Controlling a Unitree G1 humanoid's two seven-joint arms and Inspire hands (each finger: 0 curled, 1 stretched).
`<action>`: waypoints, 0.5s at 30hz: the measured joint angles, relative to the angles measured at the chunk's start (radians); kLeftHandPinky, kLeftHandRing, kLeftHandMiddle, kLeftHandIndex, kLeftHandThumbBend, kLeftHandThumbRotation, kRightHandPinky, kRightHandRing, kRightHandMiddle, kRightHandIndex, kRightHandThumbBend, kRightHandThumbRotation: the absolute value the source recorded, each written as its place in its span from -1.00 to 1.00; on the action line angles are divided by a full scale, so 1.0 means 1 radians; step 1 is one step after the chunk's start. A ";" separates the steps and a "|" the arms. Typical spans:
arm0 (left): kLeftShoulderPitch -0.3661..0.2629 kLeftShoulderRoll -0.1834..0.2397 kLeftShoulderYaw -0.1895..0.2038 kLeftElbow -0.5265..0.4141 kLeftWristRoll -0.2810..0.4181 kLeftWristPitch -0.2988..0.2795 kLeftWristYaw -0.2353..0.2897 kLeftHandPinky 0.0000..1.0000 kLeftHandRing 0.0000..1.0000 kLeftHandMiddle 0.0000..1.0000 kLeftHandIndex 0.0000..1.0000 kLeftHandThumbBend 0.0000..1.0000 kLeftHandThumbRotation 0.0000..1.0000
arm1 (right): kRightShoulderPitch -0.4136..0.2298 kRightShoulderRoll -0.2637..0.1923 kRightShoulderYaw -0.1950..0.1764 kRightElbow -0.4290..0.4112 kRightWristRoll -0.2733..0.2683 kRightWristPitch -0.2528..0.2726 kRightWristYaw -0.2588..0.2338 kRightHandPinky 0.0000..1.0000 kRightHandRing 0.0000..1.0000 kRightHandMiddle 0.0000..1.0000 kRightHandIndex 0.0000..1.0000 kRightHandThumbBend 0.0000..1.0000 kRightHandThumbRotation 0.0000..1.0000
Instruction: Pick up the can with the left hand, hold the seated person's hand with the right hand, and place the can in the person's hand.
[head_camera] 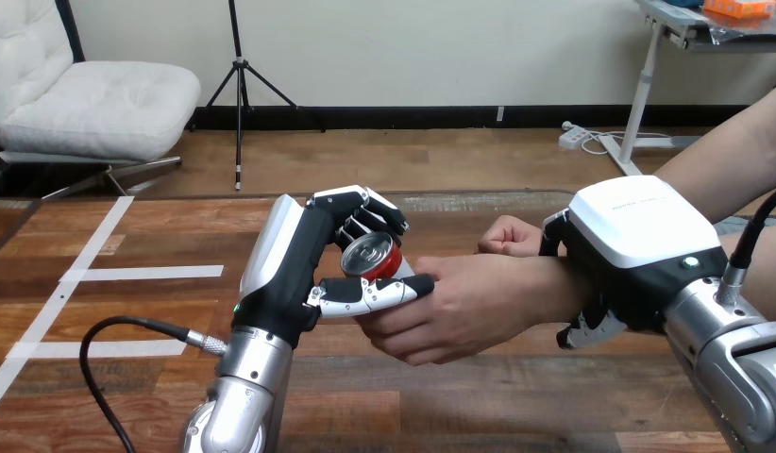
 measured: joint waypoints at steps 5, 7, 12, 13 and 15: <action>0.000 0.000 -0.001 0.000 0.002 0.000 0.000 -0.39 -0.26 -0.11 -0.03 0.38 -1.00 | -0.004 0.003 0.010 0.000 -0.003 -0.001 0.000 -0.22 -0.05 0.06 0.12 0.65 -1.00; 0.000 -0.001 -0.002 0.000 0.003 0.000 0.000 -0.39 -0.25 -0.11 -0.03 0.37 -1.00 | -0.005 0.004 0.013 0.000 -0.003 -0.002 -0.001 -0.19 -0.02 0.08 0.12 0.64 -1.00; 0.000 -0.003 -0.004 0.000 0.004 -0.003 0.000 -0.38 -0.25 -0.10 -0.03 0.37 -1.00 | -0.006 0.007 0.017 0.000 -0.003 -0.008 -0.003 -0.17 -0.01 0.08 0.11 0.66 -1.00; 0.000 -0.003 -0.005 0.000 0.005 -0.004 0.000 -0.38 -0.25 -0.10 -0.03 0.37 -1.00 | -0.006 0.007 0.018 0.000 -0.003 -0.009 -0.003 -0.17 -0.01 0.08 0.11 0.66 -1.00; 0.000 -0.005 -0.005 0.000 0.005 -0.006 0.000 -0.38 -0.25 -0.10 -0.03 0.36 -1.00 | -0.006 0.007 0.018 0.001 -0.003 -0.011 -0.004 -0.17 -0.01 0.09 0.11 0.66 -1.00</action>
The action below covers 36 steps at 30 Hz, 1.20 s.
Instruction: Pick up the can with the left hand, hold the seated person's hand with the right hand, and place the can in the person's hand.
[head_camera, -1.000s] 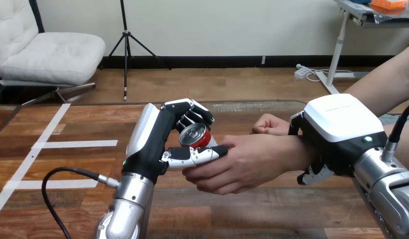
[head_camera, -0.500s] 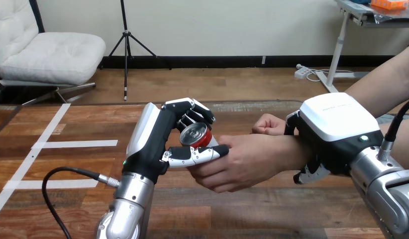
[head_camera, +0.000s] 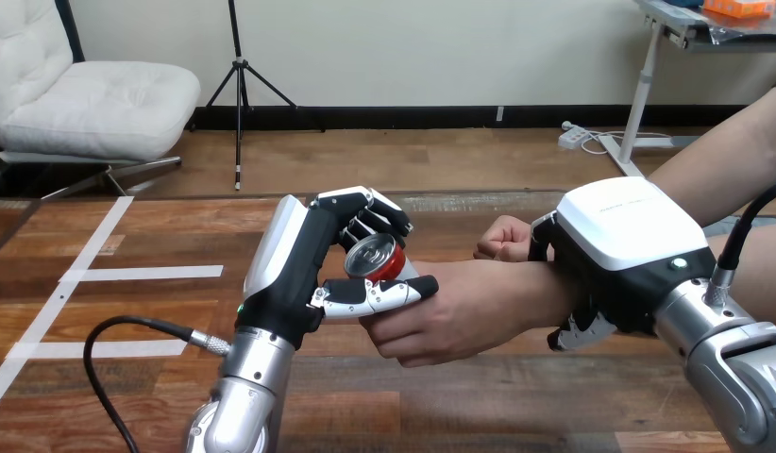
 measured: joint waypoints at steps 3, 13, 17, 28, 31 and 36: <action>0.000 -0.002 0.000 0.000 0.000 -0.003 0.000 -0.38 -0.24 -0.10 -0.03 0.36 -1.00 | 0.000 0.002 0.000 0.001 0.000 0.000 0.000 -0.16 -0.01 0.09 0.11 0.66 -1.00; -0.003 -0.002 0.000 0.004 0.001 -0.013 0.001 -0.37 -0.24 -0.09 -0.03 0.35 -1.00 | -0.001 0.022 0.002 0.006 0.000 0.000 -0.002 -0.15 -0.01 0.10 0.11 0.68 -1.00; -0.005 -0.001 0.000 0.007 0.003 -0.019 0.004 -0.37 -0.24 -0.09 -0.03 0.35 -1.00 | -0.002 0.023 0.004 0.007 0.000 0.000 -0.002 -0.15 -0.01 0.10 0.11 0.69 -1.00; -0.006 0.007 0.003 0.008 -0.013 -0.027 -0.016 -0.36 -0.23 -0.09 -0.03 0.36 -1.00 | -0.002 0.023 0.008 0.006 -0.005 0.000 0.000 -0.14 -0.01 0.10 0.16 0.73 -1.00; -0.007 0.014 0.003 0.008 -0.022 -0.027 -0.033 -0.36 -0.23 -0.09 -0.03 0.37 -1.00 | -0.002 0.023 0.008 0.006 -0.006 0.000 0.010 -0.13 0.00 0.12 0.18 0.73 -1.00; -0.008 0.020 0.003 0.008 -0.036 -0.027 -0.054 -0.37 -0.24 -0.09 -0.03 0.38 -1.00 | -0.002 0.023 0.008 0.004 -0.007 0.000 0.026 -0.08 0.05 0.17 0.23 0.77 -1.00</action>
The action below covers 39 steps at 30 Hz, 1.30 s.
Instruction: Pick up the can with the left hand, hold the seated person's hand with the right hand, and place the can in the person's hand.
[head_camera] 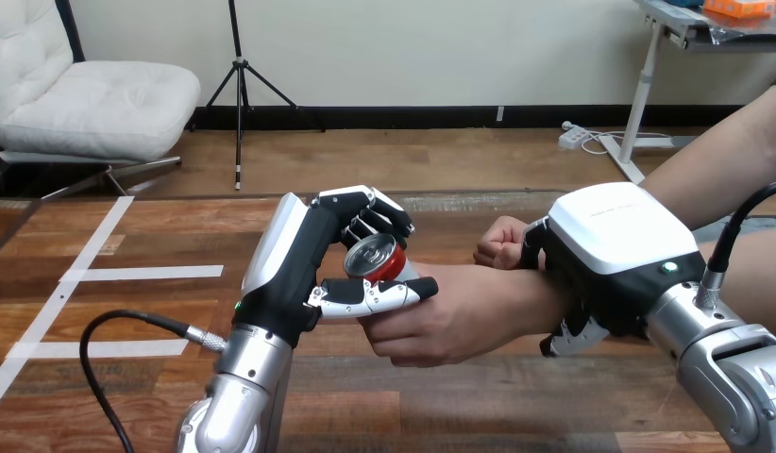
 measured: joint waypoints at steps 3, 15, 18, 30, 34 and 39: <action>-0.001 0.001 0.000 0.000 -0.006 0.000 -0.008 -0.37 -0.24 -0.09 -0.03 0.38 -1.00 | 0.000 0.000 0.000 -0.002 -0.002 0.000 0.010 -0.04 0.09 0.21 0.26 0.79 -1.00; -0.001 0.003 0.000 -0.004 -0.021 0.000 -0.030 -0.34 -0.20 -0.05 0.02 0.35 -1.00 | 0.000 0.001 0.001 -0.018 -0.025 0.005 0.047 0.19 0.32 0.39 0.37 0.85 -1.00; -0.001 0.004 0.001 -0.008 -0.028 0.002 -0.039 -0.30 -0.14 0.00 0.08 0.37 -0.98 | 0.000 0.001 0.001 -0.024 -0.029 0.006 0.052 0.24 0.36 0.43 0.40 0.87 -1.00; -0.001 0.035 0.001 -0.081 0.004 0.050 -0.079 0.04 0.28 0.42 0.46 0.53 -0.69 | 0.002 0.002 0.000 -0.049 -0.031 0.021 0.064 0.33 0.46 0.52 0.48 0.89 -1.00; -0.001 0.043 0.000 -0.096 0.025 0.055 -0.079 0.13 0.38 0.52 0.56 0.57 -0.60 | 0.008 0.002 -0.004 -0.055 -0.032 0.029 0.064 0.35 0.48 0.54 0.49 0.87 -1.00; 0.002 0.046 0.000 -0.101 0.041 0.059 -0.076 0.19 0.43 0.57 0.61 0.57 -0.57 | 0.019 0.002 -0.010 -0.059 -0.031 0.031 0.061 0.35 0.48 0.54 0.49 0.86 -1.00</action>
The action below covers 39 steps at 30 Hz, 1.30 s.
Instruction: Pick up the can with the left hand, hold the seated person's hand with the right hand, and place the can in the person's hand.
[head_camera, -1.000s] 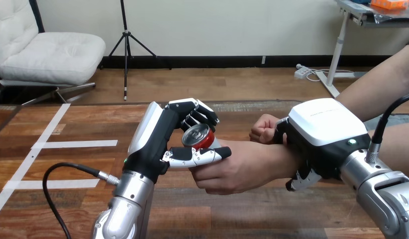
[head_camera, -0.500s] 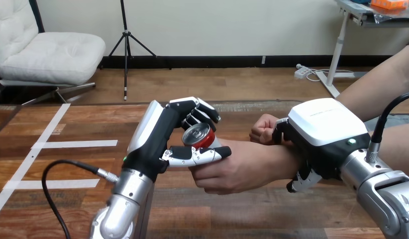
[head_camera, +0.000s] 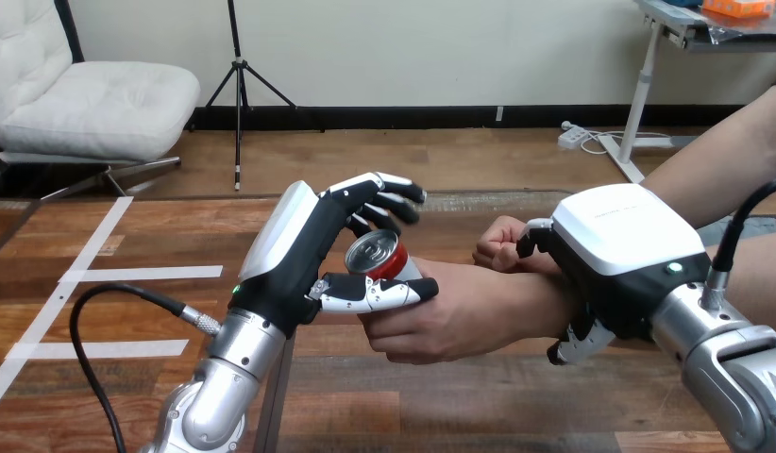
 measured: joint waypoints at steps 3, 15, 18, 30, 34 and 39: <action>0.006 0.000 0.000 -0.001 0.006 0.004 0.003 0.20 0.45 0.58 0.62 0.55 -0.56 | 0.006 0.000 -0.003 -0.003 0.003 0.000 -0.004 0.34 0.48 0.54 0.49 0.85 -1.00; 0.032 -0.002 0.000 -0.001 0.028 0.004 0.021 0.22 0.45 0.58 0.61 0.53 -0.57 | 0.020 -0.002 -0.019 -0.008 0.012 -0.003 -0.006 0.34 0.48 0.54 0.49 0.82 -1.00; 0.036 -0.003 0.000 -0.001 0.028 0.004 0.023 0.23 0.46 0.59 0.61 0.53 -0.56 | 0.021 -0.002 -0.025 -0.008 0.012 -0.003 -0.007 0.34 0.48 0.54 0.49 0.82 -1.00; 0.053 -0.002 -0.001 0.001 0.041 0.005 0.039 0.37 0.62 0.72 0.74 0.54 -0.39 | 0.024 -0.002 -0.032 -0.008 0.012 -0.004 -0.026 0.34 0.48 0.54 0.49 0.81 -1.00; 0.058 0.000 -0.001 0.001 0.028 0.005 0.026 0.43 0.68 0.79 0.81 0.57 -0.33 | 0.031 -0.002 -0.033 -0.008 0.017 -0.008 -0.042 0.33 0.48 0.54 0.49 0.83 -1.00; 0.065 0.002 0.000 0.000 -0.004 0.018 -0.010 0.46 0.72 0.83 0.85 0.63 -0.25 | 0.036 -0.002 -0.034 -0.008 0.022 -0.016 -0.049 0.33 0.48 0.54 0.49 0.83 -0.98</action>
